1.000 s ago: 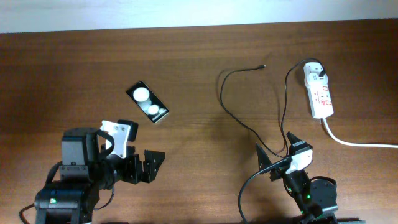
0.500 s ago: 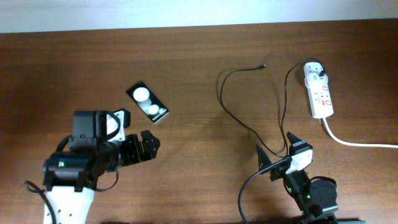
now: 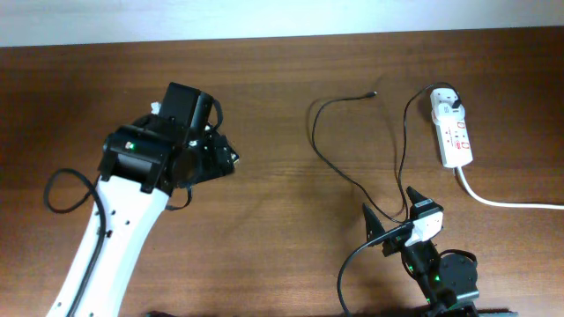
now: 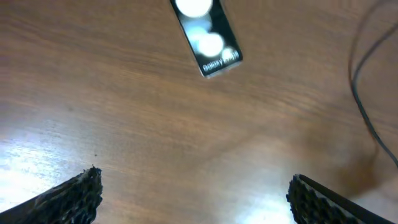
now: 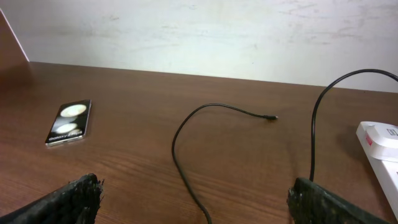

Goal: Plug charger to phone and switch on socket
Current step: 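Move the left gripper forward over the black phone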

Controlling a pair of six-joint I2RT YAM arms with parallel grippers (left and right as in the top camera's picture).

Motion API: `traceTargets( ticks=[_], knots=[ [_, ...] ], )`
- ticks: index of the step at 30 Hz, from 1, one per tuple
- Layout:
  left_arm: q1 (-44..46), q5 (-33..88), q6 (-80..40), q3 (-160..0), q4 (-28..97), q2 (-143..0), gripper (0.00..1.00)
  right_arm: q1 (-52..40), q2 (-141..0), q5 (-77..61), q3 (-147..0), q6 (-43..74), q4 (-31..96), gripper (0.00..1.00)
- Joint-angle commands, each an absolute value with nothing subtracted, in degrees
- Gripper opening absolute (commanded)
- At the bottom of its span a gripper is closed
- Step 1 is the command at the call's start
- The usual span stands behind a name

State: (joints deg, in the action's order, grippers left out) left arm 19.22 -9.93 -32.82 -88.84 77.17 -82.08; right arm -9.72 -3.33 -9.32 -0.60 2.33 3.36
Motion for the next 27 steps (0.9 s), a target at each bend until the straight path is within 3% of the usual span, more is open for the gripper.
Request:
traceTargets(
  ticks=[1, 7, 14, 20, 27],
  knots=[
    [19.4, -13.2, -35.8, -90.3, 75.2, -82.2, 0.99, -9.3, -3.1, -9.8, -0.3, 1.9, 3.6, 0.99],
    [19.3, -16.5, -35.9, -90.1, 72.5, -83.4, 0.99, -9.3, -3.1, -9.8, -0.3, 1.9, 3.6, 0.99],
    [17.9, -20.7, -48.9, -90.1, 71.0, -94.7, 0.99, -9.3, -3.1, -9.8, -0.3, 1.9, 3.6, 0.99],
    [5.7, -4.1, -45.5, -90.1, 70.5, -96.4, 0.99, -9.3, -3.1, -9.8, -0.3, 1.9, 3.6, 0.99],
    [5.3, -2.7, -42.7, -90.2, 64.5, -96.4, 1.00, -9.3, -3.1, -9.8, -0.3, 1.9, 3.6, 0.99]
  ],
)
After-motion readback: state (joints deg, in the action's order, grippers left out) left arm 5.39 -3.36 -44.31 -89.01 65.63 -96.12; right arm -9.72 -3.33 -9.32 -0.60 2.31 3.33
